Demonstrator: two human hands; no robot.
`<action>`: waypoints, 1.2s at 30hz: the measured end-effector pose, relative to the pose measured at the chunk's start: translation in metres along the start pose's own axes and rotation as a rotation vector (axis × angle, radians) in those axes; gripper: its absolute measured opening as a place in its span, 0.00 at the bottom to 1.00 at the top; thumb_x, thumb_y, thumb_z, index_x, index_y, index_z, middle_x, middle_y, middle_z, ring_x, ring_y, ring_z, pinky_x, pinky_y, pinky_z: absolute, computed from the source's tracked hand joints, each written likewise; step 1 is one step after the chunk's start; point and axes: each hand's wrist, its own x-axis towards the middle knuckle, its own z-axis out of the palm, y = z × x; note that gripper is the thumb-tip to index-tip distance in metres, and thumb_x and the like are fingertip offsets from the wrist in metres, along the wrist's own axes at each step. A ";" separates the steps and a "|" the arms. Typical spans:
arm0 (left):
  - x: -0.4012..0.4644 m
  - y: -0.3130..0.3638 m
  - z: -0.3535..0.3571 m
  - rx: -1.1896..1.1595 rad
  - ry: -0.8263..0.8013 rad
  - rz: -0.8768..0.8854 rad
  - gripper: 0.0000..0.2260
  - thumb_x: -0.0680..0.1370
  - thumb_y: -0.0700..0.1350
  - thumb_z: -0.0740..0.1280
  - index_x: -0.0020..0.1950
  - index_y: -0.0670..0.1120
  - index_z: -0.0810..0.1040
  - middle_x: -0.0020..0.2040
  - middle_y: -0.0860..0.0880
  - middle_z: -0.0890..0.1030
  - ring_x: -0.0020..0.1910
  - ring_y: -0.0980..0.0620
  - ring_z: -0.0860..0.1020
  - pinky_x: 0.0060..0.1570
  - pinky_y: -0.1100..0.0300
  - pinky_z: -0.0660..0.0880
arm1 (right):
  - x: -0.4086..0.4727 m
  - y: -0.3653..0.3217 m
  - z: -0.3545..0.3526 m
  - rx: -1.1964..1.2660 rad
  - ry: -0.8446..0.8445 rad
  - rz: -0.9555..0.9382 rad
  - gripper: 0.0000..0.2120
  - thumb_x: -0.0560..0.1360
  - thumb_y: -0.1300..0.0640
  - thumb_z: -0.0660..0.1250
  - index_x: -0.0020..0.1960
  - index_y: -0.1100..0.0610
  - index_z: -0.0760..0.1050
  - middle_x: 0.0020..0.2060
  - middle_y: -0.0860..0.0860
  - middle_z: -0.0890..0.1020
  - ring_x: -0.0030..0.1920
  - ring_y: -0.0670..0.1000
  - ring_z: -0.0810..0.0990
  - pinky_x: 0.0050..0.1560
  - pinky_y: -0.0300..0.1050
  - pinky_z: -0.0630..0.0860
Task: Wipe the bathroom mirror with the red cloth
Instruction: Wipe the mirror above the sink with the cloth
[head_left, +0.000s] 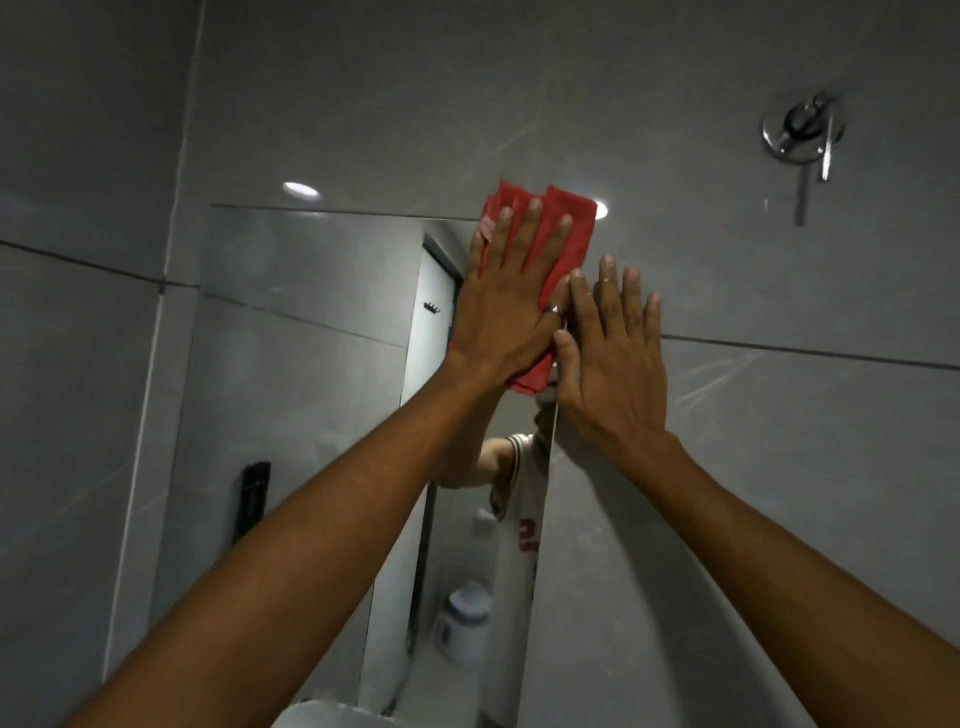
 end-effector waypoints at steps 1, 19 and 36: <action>-0.003 -0.010 -0.002 0.007 -0.002 0.008 0.35 0.83 0.64 0.49 0.84 0.45 0.55 0.85 0.40 0.53 0.85 0.38 0.49 0.82 0.41 0.38 | 0.003 -0.007 0.003 0.014 0.000 -0.012 0.32 0.84 0.40 0.42 0.85 0.52 0.45 0.85 0.56 0.45 0.84 0.55 0.40 0.84 0.59 0.39; -0.054 -0.267 -0.047 -0.030 0.042 -0.382 0.30 0.85 0.60 0.45 0.85 0.52 0.46 0.86 0.49 0.45 0.85 0.48 0.43 0.83 0.39 0.42 | 0.072 -0.168 0.053 0.172 -0.061 -0.290 0.31 0.85 0.39 0.44 0.85 0.50 0.46 0.85 0.54 0.43 0.84 0.55 0.39 0.80 0.53 0.30; -0.171 -0.244 -0.028 -0.069 0.050 -0.353 0.27 0.87 0.54 0.51 0.85 0.51 0.47 0.86 0.46 0.47 0.85 0.45 0.43 0.83 0.36 0.45 | 0.006 -0.176 0.088 0.220 -0.021 -0.327 0.32 0.85 0.39 0.46 0.85 0.51 0.50 0.85 0.55 0.49 0.84 0.57 0.44 0.84 0.62 0.45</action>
